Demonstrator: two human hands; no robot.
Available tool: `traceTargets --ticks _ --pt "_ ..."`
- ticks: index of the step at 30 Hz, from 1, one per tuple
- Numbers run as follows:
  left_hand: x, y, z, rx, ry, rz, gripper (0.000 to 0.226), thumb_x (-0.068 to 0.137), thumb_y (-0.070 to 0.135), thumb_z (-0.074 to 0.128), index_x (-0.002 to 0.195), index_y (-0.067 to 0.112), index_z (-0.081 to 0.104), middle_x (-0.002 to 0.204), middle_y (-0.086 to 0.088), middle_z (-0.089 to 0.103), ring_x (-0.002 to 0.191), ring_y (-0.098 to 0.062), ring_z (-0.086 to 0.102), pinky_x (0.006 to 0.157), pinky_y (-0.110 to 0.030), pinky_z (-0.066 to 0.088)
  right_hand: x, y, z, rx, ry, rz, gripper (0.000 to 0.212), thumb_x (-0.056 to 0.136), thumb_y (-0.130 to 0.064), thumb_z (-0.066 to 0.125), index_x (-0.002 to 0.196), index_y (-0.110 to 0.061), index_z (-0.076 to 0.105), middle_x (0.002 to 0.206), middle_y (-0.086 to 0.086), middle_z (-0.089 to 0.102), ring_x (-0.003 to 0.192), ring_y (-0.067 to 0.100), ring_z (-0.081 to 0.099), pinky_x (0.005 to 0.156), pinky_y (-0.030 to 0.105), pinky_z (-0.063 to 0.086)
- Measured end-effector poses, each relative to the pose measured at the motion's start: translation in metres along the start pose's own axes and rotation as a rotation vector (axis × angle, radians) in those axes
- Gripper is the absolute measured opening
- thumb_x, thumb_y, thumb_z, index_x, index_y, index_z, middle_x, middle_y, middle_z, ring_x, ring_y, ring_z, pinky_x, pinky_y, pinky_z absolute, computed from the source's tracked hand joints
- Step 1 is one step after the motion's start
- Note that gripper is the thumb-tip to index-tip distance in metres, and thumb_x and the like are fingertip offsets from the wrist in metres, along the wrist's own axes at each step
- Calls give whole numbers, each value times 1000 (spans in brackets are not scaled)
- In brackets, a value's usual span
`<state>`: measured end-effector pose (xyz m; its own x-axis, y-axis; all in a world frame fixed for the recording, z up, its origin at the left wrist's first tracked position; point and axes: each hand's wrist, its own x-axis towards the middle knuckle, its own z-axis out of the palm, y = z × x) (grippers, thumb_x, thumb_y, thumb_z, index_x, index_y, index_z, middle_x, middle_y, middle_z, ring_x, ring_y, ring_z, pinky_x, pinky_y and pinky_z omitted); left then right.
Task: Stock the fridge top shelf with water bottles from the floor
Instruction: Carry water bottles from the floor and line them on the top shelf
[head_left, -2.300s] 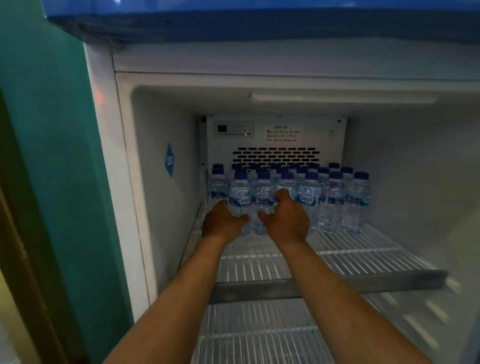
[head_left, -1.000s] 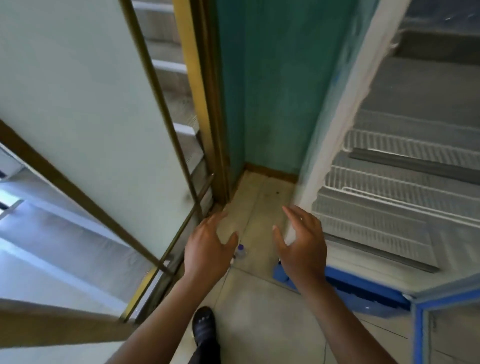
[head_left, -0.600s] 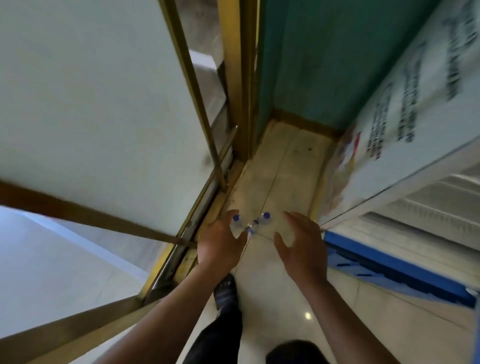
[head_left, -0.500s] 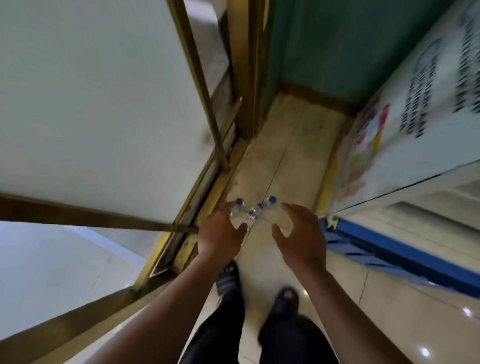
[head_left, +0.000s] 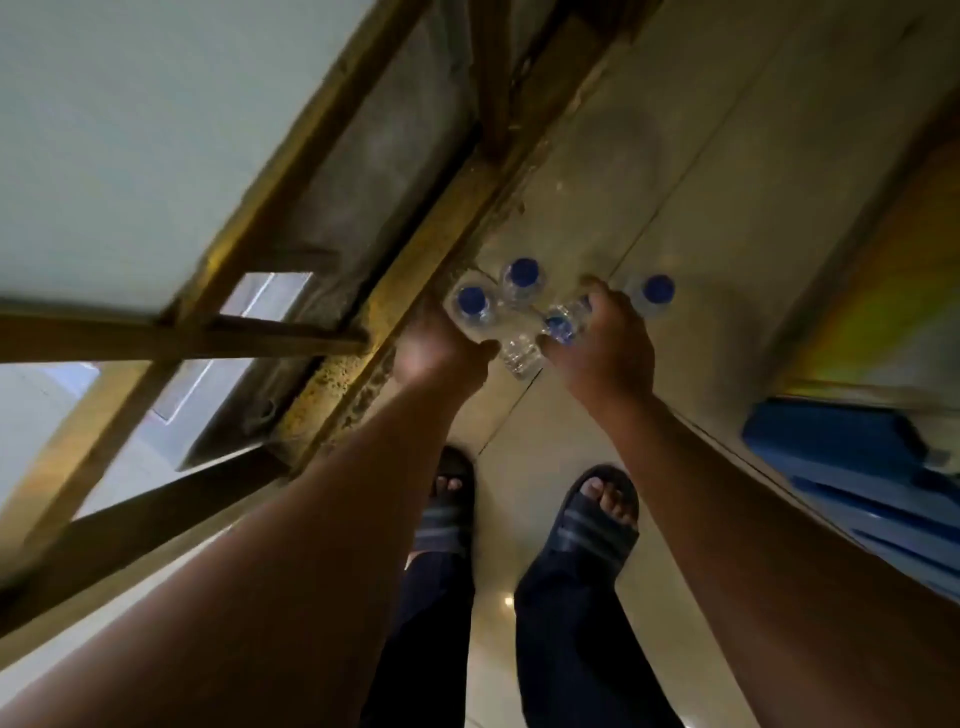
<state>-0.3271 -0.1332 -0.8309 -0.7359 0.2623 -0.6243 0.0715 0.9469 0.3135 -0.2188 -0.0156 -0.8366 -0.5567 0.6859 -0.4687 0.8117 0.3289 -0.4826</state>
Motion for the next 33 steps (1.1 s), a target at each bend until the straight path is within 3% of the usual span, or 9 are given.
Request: traceTargets --ticks 3,7,11,15,20,22,27,30,33 --pt "43 -8 22 -40 38 80 97 70 39 85 148 30 27 134 1 57 114 -25 60 90 -43 54 44 4 39 22 -29 -58 92 76 -33 83 152 -23 31 144 5 48 128 23 52 88 27 45" --pt "78 -19 42 -41 61 103 78 69 38 86 136 30 46 116 7 65 102 -18 63 79 -33 52 86 5 77 136 -68 -95 92 73 -22 87 149 -24 37 146 0 48 131 17 51 93 21 41" --pt "83 -24 46 -82 77 126 54 74 37 83 121 28 58 95 13 57 80 -8 54 62 -20 40 103 7 89 124 -21 -131 61 69 -22 89 122 -20 59 116 -3 68 105 16 64 90 28 53" --pt "61 -24 30 22 110 144 46 76 46 79 114 30 60 95 9 67 77 -11 60 62 -26 45 83 5 67 192 -13 -73 55 70 -23 88 118 -21 61 101 -9 65 91 6 58 82 20 48" --pt "-5 -4 -13 -7 134 167 55 78 46 76 125 31 51 101 11 63 86 -11 58 70 -31 49 21 -8 2 196 47 -100 62 72 -32 86 123 -23 54 107 -6 66 90 7 63 69 15 52" --pt "-40 9 -35 -45 150 172 60 74 48 78 122 31 46 98 10 64 83 -13 62 70 -36 54 -8 -19 -34 194 89 -71 65 70 -38 86 122 -25 50 111 -4 65 92 12 63 60 11 42" --pt "-139 54 -116 -56 155 227 54 69 56 75 107 35 42 83 12 65 70 -19 65 61 -33 54 -92 -67 -141 257 205 0 62 64 -39 89 111 -26 51 93 -16 61 80 10 58 64 23 43" --pt "-207 83 -174 -79 133 287 49 71 55 73 108 39 45 83 18 61 69 -10 60 56 -23 46 -155 -97 -207 326 276 36 58 65 -41 88 108 -30 51 89 -19 63 81 11 63 69 32 54" --pt "-276 110 -231 -108 140 372 51 71 57 75 113 44 48 85 23 60 69 -1 52 52 -16 33 -219 -125 -273 375 367 1 54 67 -44 87 107 -32 52 83 -27 62 76 -5 62 65 22 53"
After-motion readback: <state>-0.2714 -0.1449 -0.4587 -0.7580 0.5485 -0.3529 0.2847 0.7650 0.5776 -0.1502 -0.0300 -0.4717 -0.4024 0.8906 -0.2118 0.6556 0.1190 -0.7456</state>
